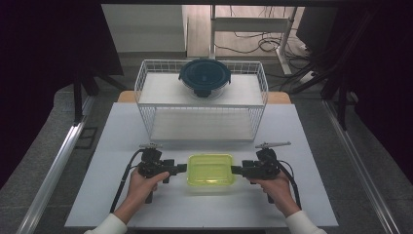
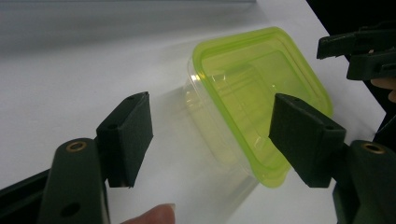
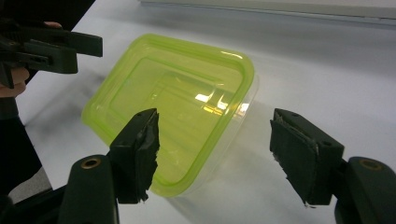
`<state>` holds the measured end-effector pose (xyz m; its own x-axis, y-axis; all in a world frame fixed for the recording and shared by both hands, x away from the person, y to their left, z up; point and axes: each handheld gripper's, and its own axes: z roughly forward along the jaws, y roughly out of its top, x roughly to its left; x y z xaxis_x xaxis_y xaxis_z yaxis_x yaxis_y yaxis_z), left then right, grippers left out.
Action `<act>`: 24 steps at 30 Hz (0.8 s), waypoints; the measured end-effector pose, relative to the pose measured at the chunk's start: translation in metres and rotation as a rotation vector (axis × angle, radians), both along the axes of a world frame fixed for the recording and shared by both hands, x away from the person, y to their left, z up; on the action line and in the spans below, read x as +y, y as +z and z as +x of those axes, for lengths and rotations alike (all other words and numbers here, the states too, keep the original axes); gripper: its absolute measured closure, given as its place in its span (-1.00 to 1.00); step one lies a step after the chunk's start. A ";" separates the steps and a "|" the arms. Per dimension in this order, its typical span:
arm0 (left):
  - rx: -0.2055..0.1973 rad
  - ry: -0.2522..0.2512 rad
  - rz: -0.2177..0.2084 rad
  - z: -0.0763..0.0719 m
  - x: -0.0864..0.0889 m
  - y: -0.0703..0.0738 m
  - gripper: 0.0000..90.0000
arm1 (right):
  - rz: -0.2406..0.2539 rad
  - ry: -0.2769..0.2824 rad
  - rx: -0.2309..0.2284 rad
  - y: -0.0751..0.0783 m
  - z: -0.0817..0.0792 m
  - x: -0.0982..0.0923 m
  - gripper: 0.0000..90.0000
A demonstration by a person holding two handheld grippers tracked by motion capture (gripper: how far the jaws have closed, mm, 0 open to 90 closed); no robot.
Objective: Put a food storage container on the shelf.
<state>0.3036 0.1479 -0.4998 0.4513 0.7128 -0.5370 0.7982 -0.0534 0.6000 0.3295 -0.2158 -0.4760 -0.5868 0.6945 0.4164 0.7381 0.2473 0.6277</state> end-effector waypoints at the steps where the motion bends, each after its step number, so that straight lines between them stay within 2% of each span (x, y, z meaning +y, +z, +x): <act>1: 0.009 -0.003 -0.012 0.001 -0.001 -0.001 -0.32 | 0.001 0.000 0.004 -0.001 0.001 0.000 -0.28; 2: 0.025 -0.007 -0.038 0.003 -0.002 -0.003 -0.31 | 0.003 -0.001 0.008 -0.001 0.002 0.000 -0.27; 3: 0.036 -0.011 -0.044 0.004 -0.003 -0.004 -0.31 | 0.006 -0.002 0.016 -0.003 0.004 0.001 -0.27; 7: 0.060 -0.022 -0.053 0.008 -0.008 -0.009 -0.28 | 0.008 0.001 0.034 -0.006 0.006 0.005 -0.24; 11: 0.089 -0.028 -0.065 0.011 -0.012 -0.013 -0.22 | -0.013 0.007 0.042 -0.010 0.009 0.011 -0.23; 18: 0.124 -0.047 -0.095 0.015 -0.017 -0.018 -0.09 | 0.014 -0.001 0.089 -0.017 0.014 0.015 -0.16; 20: 0.129 -0.049 -0.092 0.015 -0.018 -0.020 -0.07 | 0.018 -0.002 0.099 -0.018 0.014 0.015 -0.13; 24: 0.142 -0.060 -0.109 0.016 -0.019 -0.020 0.03 | 0.030 -0.003 0.133 -0.022 0.014 0.014 -0.02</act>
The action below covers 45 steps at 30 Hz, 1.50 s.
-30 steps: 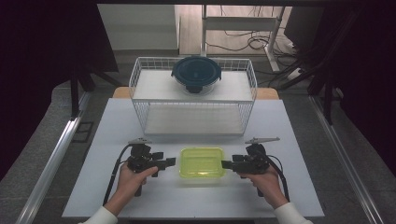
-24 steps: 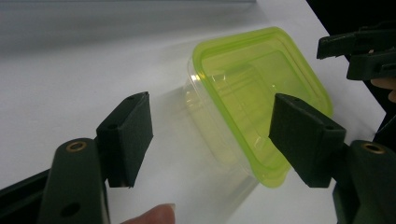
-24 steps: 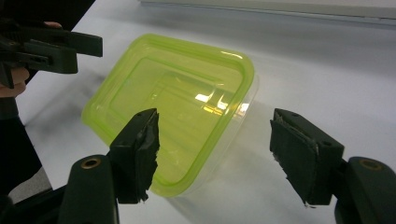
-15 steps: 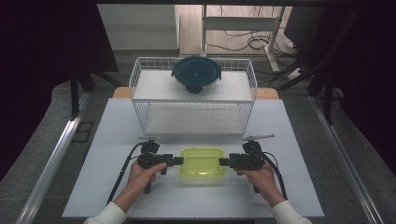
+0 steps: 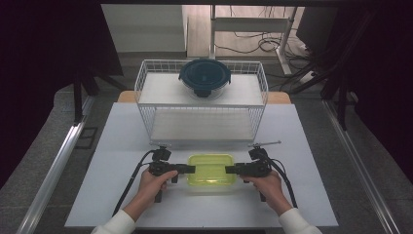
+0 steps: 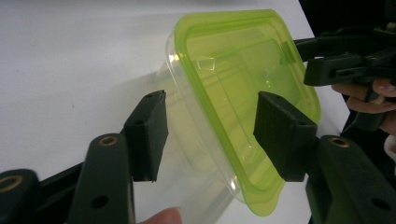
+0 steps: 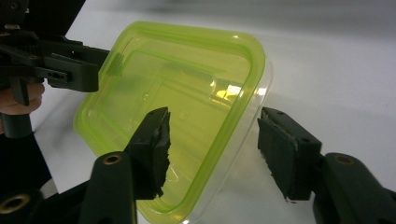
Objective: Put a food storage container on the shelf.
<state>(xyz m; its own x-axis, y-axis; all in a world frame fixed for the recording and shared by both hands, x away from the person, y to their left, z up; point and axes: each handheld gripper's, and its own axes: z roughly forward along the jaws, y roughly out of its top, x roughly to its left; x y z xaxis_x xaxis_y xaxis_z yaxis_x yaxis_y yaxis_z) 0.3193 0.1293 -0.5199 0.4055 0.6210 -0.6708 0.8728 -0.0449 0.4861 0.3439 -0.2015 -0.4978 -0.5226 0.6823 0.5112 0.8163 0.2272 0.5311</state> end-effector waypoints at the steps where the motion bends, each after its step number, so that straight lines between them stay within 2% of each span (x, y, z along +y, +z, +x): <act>1: 0.004 -0.005 -0.008 0.000 0.000 0.000 0.08 | 0.003 0.000 0.008 -0.001 0.000 0.000 0.03; 3: 0.015 -0.013 -0.023 0.000 -0.002 -0.001 0.18 | 0.012 0.005 0.025 -0.003 0.001 0.000 0.14; 7: 0.014 -0.007 0.021 -0.001 -0.002 0.000 0.45 | 0.044 -0.013 0.056 -0.004 0.000 -0.002 0.36; 8: 0.013 -0.005 0.011 -0.002 -0.001 0.001 0.51 | 0.053 -0.020 0.067 -0.003 -0.001 -0.004 0.55; 9: 0.010 -0.002 0.009 -0.002 0.000 0.003 0.59 | 0.049 -0.022 0.052 -0.002 -0.002 -0.007 0.59; 10: -0.001 0.002 0.012 -0.003 0.000 0.004 0.61 | 0.063 -0.030 0.064 -0.002 -0.003 -0.008 0.63; 11: -0.006 0.005 0.016 -0.004 0.000 0.006 0.64 | 0.073 -0.036 0.064 -0.001 -0.004 -0.009 0.65; 15: -0.037 0.003 0.039 -0.007 0.001 0.010 0.69 | 0.058 -0.039 0.041 0.003 -0.010 -0.007 0.68; 20: -0.059 0.003 0.036 -0.011 0.002 0.015 0.76 | 0.069 -0.030 0.017 0.009 -0.014 -0.008 0.73; 22: -0.075 -0.004 0.054 -0.013 0.001 0.018 0.76 | 0.068 -0.021 0.003 0.011 -0.016 -0.008 0.73; 26: -0.099 -0.005 0.042 -0.016 0.002 0.024 0.76 | 0.069 -0.010 -0.026 0.016 -0.018 -0.008 0.73; 32: -0.156 -0.009 0.059 -0.022 0.004 0.035 0.75 | 0.073 0.004 -0.064 0.022 -0.022 -0.007 0.73; 39: -0.172 -0.012 0.040 -0.025 0.006 0.041 0.75 | 0.083 0.008 -0.112 0.030 -0.025 -0.006 0.74; 45: -0.212 -0.015 0.043 -0.029 0.008 0.051 0.75 | 0.079 0.023 -0.164 0.040 -0.029 -0.004 0.74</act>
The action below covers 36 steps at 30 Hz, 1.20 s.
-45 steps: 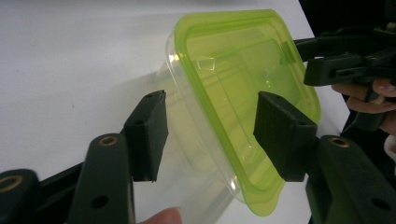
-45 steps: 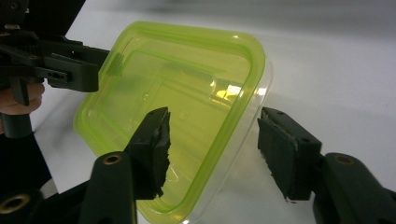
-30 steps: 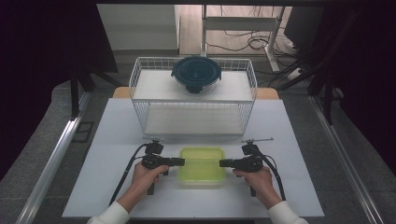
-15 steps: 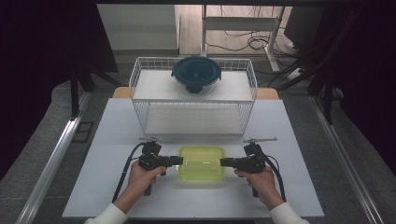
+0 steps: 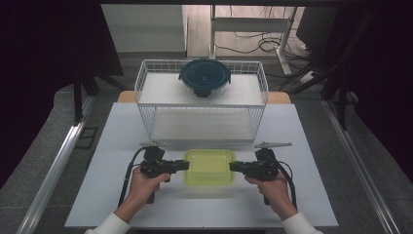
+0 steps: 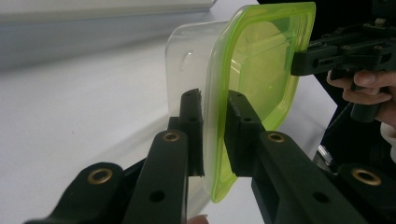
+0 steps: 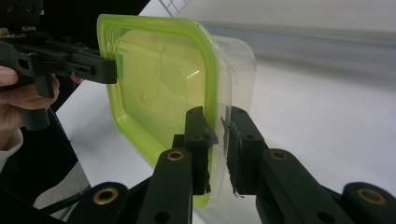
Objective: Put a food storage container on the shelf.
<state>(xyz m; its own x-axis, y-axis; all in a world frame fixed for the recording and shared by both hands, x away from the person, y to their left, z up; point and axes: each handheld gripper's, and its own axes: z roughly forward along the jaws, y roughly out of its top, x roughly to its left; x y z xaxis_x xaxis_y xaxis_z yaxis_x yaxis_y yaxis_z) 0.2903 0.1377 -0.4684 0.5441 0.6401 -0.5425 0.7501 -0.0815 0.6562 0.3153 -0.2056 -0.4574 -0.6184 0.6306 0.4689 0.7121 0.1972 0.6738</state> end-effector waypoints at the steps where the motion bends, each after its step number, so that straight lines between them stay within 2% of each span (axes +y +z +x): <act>1: -0.008 -0.004 0.000 -0.001 0.000 0.001 0.75 | 0.000 0.001 -0.006 0.002 -0.001 0.000 0.74; 5: -0.033 -0.006 -0.002 -0.003 0.000 0.009 0.75 | 0.003 0.008 -0.031 0.009 -0.003 -0.001 0.74; 16: -0.070 -0.008 -0.013 -0.008 0.003 0.021 0.75 | 0.001 0.017 -0.093 0.025 -0.009 0.000 0.74; 21: -0.093 -0.011 -0.014 -0.010 0.003 0.030 0.75 | 0.011 0.017 -0.109 0.031 -0.011 0.000 0.73; 27: -0.108 -0.010 -0.018 -0.007 0.004 0.037 0.75 | 0.009 0.021 -0.142 0.043 -0.010 0.000 0.73; 36: -0.145 -0.004 -0.036 0.006 0.009 0.057 0.75 | 0.026 0.025 -0.191 0.064 -0.001 0.003 0.73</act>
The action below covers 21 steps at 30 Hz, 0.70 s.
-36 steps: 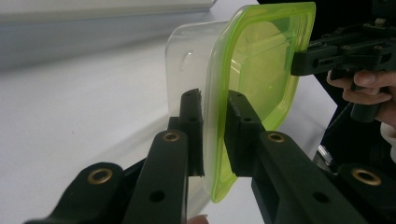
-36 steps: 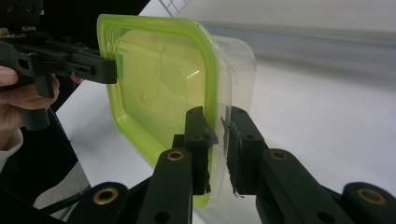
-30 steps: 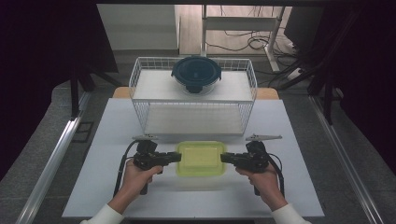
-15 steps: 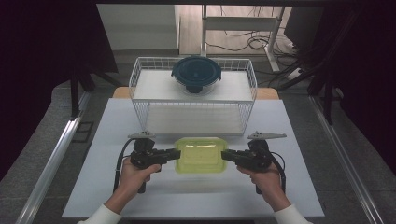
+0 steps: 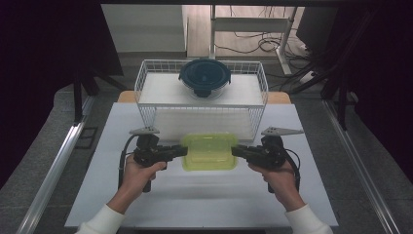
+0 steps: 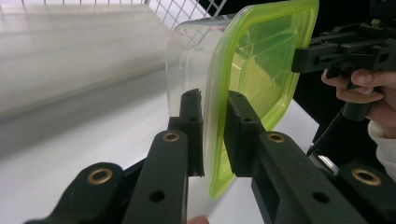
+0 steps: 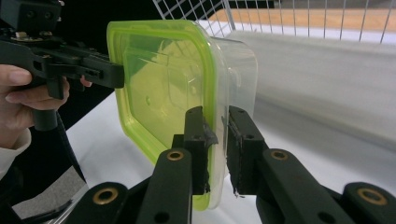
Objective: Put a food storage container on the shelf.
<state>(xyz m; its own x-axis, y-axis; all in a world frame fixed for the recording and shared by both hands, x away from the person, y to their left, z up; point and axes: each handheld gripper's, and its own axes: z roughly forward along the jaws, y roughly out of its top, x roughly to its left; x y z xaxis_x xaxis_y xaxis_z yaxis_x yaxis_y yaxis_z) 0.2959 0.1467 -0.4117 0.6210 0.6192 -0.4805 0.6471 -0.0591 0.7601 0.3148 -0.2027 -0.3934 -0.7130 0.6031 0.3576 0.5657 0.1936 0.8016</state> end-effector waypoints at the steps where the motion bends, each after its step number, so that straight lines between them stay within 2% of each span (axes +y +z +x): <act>1: -0.004 0.001 -0.001 0.001 0.001 0.002 0.75 | 0.002 0.001 -0.005 0.003 0.001 0.001 0.73; 6: -0.035 -0.001 0.000 0.007 0.004 0.014 0.75 | 0.001 0.005 -0.029 0.014 0.007 0.003 0.73; 15: -0.057 0.013 -0.014 0.018 0.009 0.032 0.76 | -0.009 -0.001 -0.059 0.032 0.017 0.011 0.73; 21: -0.085 0.017 -0.003 0.025 0.013 0.046 0.76 | -0.005 0.000 -0.087 0.045 0.024 0.014 0.73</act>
